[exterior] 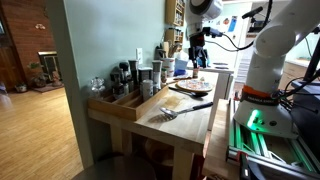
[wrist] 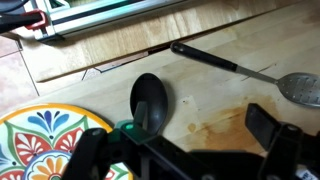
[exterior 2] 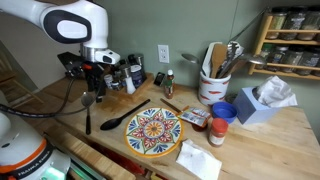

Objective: Put the black spoon in the white bucket

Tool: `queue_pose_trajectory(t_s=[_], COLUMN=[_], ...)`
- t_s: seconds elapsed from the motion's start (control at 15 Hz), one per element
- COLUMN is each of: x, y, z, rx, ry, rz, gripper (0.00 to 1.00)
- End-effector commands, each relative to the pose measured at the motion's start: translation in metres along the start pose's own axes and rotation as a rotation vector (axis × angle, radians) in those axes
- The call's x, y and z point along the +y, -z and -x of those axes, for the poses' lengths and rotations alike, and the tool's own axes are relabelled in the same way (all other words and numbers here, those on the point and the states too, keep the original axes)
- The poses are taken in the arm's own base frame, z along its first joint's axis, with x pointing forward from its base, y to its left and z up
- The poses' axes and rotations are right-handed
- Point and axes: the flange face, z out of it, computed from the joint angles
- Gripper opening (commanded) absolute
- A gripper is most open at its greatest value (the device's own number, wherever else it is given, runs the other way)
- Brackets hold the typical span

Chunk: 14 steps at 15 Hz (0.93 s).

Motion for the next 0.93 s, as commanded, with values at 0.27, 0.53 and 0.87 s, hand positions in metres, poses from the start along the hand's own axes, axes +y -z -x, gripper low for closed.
queue_pose_trajectory(t_s=[0.27,0.53,0.87], x=[0.099,0.122,0.123], y=[-0.025,-0.057,-0.061], z=[-0.019,-0.035,-0.035], rx=[0.049,0.063,0.042], ry=[-0.142,-0.067,-0.057], rz=[-0.153,-0.182,-0.163], gripper=[1.00,1.00,1.00])
